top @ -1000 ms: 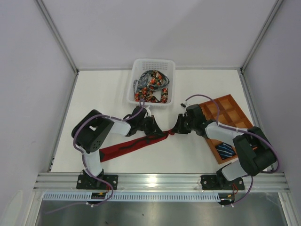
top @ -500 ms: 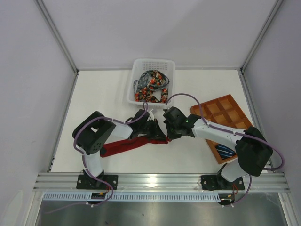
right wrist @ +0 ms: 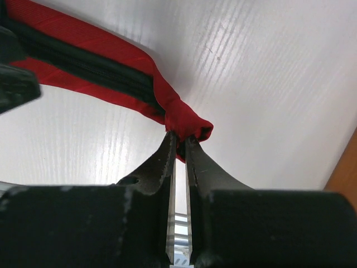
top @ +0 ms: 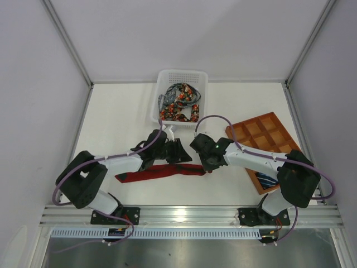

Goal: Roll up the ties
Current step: Roll the tie

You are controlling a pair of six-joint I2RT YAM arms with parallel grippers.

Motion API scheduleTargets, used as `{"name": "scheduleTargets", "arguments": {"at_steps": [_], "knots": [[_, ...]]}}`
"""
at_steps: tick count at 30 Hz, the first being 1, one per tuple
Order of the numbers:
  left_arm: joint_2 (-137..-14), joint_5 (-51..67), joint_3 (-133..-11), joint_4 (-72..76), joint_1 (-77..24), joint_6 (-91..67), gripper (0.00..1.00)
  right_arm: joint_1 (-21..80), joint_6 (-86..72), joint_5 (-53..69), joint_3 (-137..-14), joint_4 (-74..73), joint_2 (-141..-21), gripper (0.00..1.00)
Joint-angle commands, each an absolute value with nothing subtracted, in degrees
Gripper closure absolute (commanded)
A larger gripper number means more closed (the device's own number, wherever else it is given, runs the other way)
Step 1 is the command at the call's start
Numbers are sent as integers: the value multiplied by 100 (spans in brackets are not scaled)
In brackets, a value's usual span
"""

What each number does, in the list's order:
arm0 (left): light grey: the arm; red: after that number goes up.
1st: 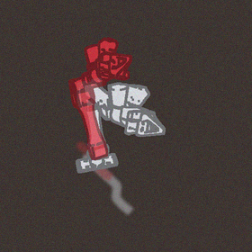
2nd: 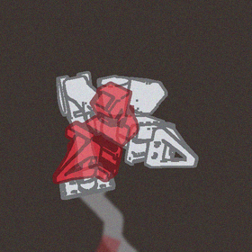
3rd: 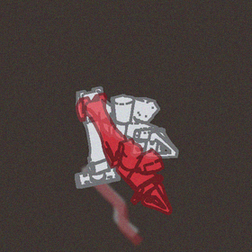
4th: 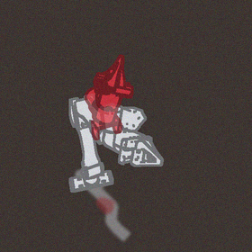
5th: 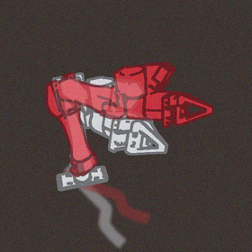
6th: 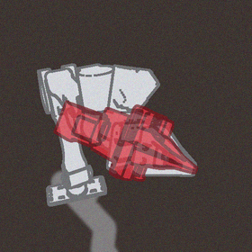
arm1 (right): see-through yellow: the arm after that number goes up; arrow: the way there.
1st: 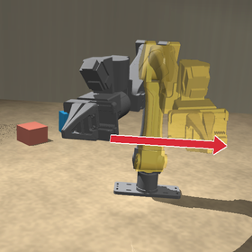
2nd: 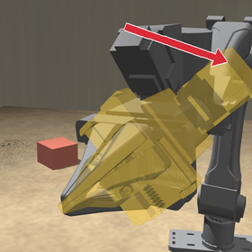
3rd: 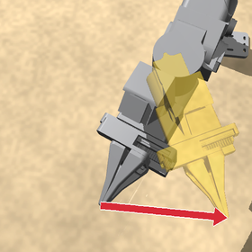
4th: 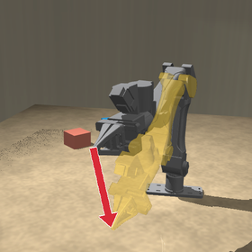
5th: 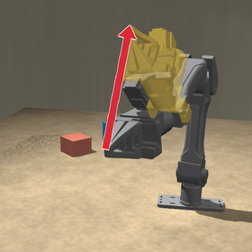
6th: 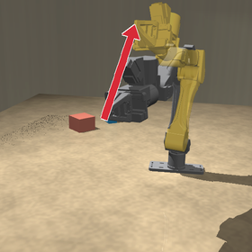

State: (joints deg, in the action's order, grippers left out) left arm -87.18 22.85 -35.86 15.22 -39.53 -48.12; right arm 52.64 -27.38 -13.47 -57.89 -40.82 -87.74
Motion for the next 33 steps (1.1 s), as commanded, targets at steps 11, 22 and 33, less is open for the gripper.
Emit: {"name": "scheduleTargets", "arguments": {"at_steps": [11, 22, 33], "knots": [[-8885, 1917, -3042, 1722, -3938, -4447, 93, 5589, -2795, -1679, -6398, -4605, -8754, 99], [-8974, 1846, -2532, 2276, -3964, -4640, 99, 5827, -2751, -1486, -7171, -4685, -9562, 93], [-9088, 1846, -2417, 2461, -3999, -4737, 99, 5827, -2812, -1195, -7901, -4579, -10441, 90]]}}
